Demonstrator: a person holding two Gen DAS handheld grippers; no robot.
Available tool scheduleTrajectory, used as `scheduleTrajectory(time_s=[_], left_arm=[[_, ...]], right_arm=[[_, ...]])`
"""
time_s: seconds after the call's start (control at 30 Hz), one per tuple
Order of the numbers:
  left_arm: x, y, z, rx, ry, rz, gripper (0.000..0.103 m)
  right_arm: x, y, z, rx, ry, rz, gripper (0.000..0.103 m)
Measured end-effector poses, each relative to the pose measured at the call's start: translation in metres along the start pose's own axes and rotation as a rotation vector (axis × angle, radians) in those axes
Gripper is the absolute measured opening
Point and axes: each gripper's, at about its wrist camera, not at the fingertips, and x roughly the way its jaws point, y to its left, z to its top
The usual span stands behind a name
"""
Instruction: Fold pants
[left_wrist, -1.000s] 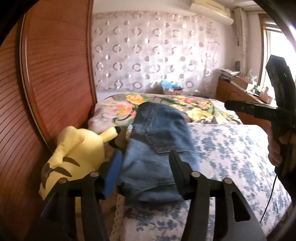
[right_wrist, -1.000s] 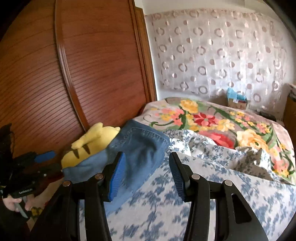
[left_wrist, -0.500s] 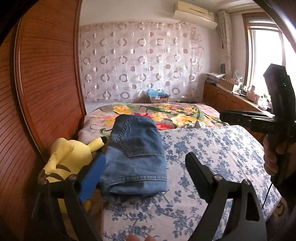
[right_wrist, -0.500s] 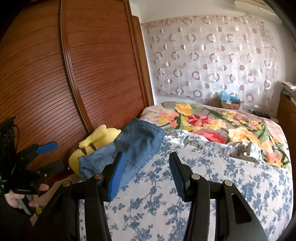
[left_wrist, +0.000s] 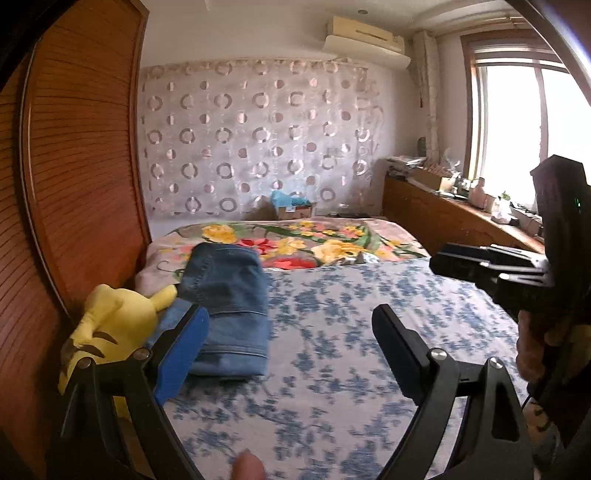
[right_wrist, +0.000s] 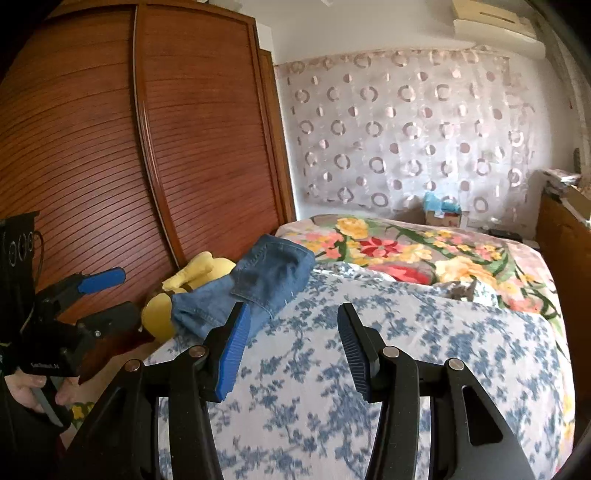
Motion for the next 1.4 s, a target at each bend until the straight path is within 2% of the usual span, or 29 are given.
scheduleTrajectory(time_s=[0.2, 0.37, 0.63, 0.7, 1.0, 1.4], left_arm=[[-0.011, -0.033, -0.008, 0.012, 0.006, -0.05, 0.09], [-0.014, -0.056, -0.015, 0.015, 0.029, -0.041, 0.09], [-0.025, -0.075, -0.021, 0.016, 0.038, -0.039, 0.09], [-0.028, -0.08, -0.023, 0.017, 0.038, -0.03, 0.09], [-0.04, -0.095, -0.017, -0.014, 0.024, -0.036, 0.09], [-0.075, -0.108, 0.011, 0.002, -0.047, -0.022, 0.09]], right_arm=[[-0.027, 0.003, -0.013, 0.01, -0.001, -0.054, 0.051], [-0.049, 0.009, -0.022, 0.013, -0.003, -0.129, 0.052], [-0.08, 0.021, -0.034, 0.05, -0.018, -0.217, 0.076], [-0.088, 0.025, -0.037, 0.06, -0.023, -0.244, 0.078], [-0.124, 0.045, -0.042, 0.087, -0.059, -0.33, 0.079], [-0.169, 0.077, -0.034, 0.084, -0.143, -0.371, 0.081]])
